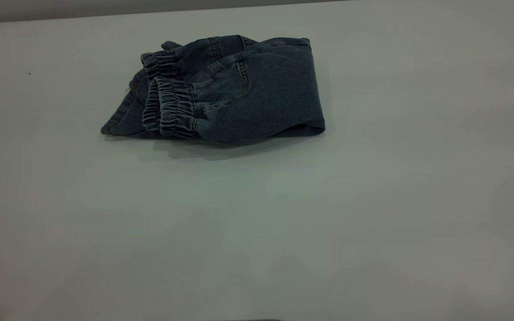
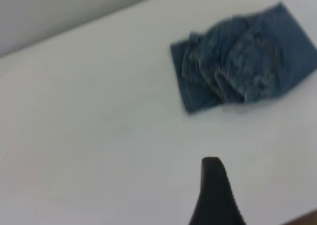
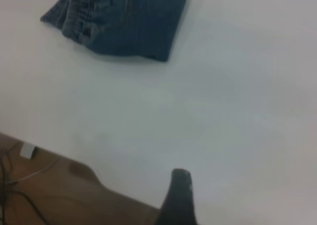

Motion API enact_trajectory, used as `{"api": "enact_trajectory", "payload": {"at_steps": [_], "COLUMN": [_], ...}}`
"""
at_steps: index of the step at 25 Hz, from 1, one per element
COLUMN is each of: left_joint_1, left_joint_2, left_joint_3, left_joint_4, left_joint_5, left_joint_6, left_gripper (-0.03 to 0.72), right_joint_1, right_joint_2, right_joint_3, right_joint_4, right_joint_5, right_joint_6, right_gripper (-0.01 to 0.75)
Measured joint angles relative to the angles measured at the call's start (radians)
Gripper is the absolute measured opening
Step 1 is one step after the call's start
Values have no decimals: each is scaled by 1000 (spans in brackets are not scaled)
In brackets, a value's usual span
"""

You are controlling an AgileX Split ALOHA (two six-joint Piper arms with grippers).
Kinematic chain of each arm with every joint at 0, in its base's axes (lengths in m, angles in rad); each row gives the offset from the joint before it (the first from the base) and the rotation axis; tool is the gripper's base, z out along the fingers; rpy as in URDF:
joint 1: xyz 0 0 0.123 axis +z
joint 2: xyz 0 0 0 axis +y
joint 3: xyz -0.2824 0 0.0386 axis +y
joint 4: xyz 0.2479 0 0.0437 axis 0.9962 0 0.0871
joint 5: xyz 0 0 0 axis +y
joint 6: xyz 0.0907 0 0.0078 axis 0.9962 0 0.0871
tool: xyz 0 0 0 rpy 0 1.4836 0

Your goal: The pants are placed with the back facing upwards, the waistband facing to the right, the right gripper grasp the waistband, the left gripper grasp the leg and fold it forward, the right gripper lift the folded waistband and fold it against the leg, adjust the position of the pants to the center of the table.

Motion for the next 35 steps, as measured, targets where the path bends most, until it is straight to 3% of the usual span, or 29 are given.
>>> {"api": "enact_trajectory", "payload": {"at_steps": [9,19,35], "left_joint_1": [0,0,0], "left_joint_2": [-254,-412,-451], "left_joint_3": [288,469,617], "left_joint_4": [0,-3,-141], "left_joint_5": [0,0,-5], "left_joint_6": [1,6,18], "left_gripper": [451,451,451], "right_joint_1": [0,0,0], "right_joint_2": [-291,-454,-543], "right_joint_3": [268,482,501], "right_joint_4": [-1,-38,-58], "right_joint_5": [-39,-115,-132], "right_joint_6": [-57,-100,-98], "right_gripper": [580,580,580]}}
